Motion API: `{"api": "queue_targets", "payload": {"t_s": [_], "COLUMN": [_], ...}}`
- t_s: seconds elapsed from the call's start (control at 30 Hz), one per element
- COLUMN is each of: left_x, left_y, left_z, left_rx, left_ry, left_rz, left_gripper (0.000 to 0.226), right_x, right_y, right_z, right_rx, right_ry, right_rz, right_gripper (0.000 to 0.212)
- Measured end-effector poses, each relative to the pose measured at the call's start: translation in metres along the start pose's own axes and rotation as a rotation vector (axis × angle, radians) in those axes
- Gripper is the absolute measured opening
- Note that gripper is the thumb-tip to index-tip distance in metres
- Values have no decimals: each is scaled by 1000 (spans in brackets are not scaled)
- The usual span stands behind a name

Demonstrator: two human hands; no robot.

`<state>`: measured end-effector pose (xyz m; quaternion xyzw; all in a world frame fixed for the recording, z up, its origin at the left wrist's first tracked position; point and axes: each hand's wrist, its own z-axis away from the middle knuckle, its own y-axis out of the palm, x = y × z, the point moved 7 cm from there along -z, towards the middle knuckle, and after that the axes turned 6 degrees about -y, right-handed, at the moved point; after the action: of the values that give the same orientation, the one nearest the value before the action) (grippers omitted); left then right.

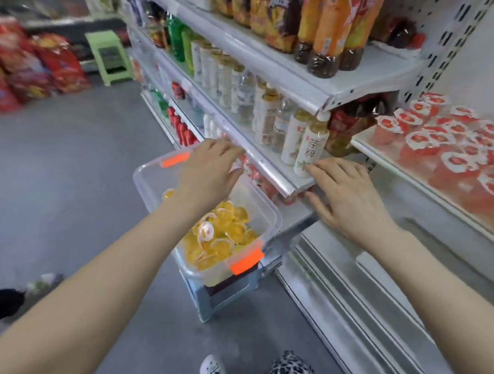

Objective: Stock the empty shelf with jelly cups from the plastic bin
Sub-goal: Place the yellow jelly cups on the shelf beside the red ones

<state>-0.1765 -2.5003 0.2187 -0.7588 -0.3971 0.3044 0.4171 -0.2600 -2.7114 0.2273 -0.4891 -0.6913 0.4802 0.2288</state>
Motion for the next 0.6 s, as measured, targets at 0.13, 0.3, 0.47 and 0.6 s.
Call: {"api": "queue_targets", "payload": {"t_s": [0.13, 0.3, 0.47, 0.6], "left_x": [71, 116, 137, 142], "left_y": [34, 83, 117, 125], "left_z": [48, 103, 125, 130], "left_rx": [143, 343, 422, 387], "left_ry": [-191, -370, -469, -509], "left_rz": [5, 2, 21, 27], "left_gripper": [35, 37, 35, 38], "right_x": [51, 91, 113, 122], "right_y": [57, 150, 236, 284], "right_z": [-22, -40, -66, -88], "right_rx": [62, 339, 692, 817], "right_ry": [-64, -126, -245, -347], "right_rz": [-146, -300, -344, -301], "right_gripper": [45, 55, 64, 71]}}
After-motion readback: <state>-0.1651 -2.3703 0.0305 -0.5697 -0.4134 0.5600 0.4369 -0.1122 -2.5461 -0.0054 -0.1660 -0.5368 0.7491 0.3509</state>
